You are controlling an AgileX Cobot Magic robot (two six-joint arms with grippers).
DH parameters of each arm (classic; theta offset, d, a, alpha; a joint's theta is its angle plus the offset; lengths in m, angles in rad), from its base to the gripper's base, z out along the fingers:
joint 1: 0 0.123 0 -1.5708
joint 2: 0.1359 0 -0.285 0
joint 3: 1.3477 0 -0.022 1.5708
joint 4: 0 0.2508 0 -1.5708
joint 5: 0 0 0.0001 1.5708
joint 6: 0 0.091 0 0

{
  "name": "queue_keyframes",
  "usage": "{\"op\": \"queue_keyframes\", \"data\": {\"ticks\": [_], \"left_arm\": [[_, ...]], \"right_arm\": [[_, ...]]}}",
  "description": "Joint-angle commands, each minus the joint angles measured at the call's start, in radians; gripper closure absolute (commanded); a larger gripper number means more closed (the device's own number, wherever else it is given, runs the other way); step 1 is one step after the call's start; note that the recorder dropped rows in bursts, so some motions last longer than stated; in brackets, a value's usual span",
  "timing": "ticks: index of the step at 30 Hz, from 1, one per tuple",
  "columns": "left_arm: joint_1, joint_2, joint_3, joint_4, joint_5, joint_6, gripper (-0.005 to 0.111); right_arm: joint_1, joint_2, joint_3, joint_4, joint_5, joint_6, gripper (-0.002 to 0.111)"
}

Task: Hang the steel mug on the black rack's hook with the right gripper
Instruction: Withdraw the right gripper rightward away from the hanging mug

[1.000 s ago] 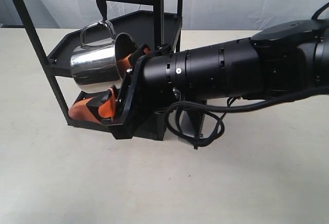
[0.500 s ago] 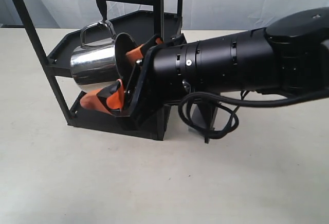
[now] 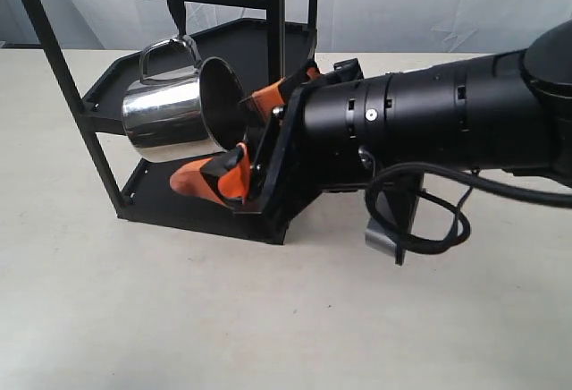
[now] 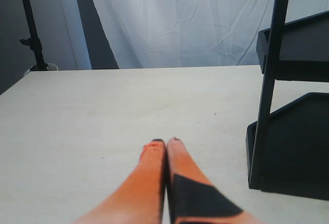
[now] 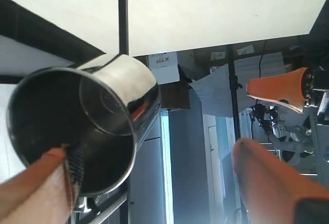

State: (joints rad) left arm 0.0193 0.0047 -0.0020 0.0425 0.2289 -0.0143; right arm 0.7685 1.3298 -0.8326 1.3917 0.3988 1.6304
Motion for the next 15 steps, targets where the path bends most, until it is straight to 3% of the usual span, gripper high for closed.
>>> {"op": "queue_keyframes", "data": {"ticks": [1,5,7,10,15], "left_arm": [[-0.001,-0.005,0.002,-0.001,0.002,-0.002,0.105],[-0.001,-0.005,0.002,-0.001,0.002,-0.002,0.105],[-0.001,-0.005,0.002,-0.001,0.002,-0.002,0.105],[-0.001,-0.005,0.002,-0.001,0.002,-0.002,0.105],[-0.001,-0.005,0.002,-0.001,0.002,-0.002,0.105]], "right_arm": [[-0.001,-0.065,0.043,-0.004,-0.036,0.004,0.031],[-0.001,-0.135,0.089,-0.030,-0.079,0.004,0.032],[-0.001,-0.171,0.114,-0.061,-0.105,0.004,0.038],[-0.001,-0.228,0.152,-0.139,-0.162,0.004,0.054],[-0.001,-0.303,0.195,-0.366,-0.279,0.004,0.093]]}}
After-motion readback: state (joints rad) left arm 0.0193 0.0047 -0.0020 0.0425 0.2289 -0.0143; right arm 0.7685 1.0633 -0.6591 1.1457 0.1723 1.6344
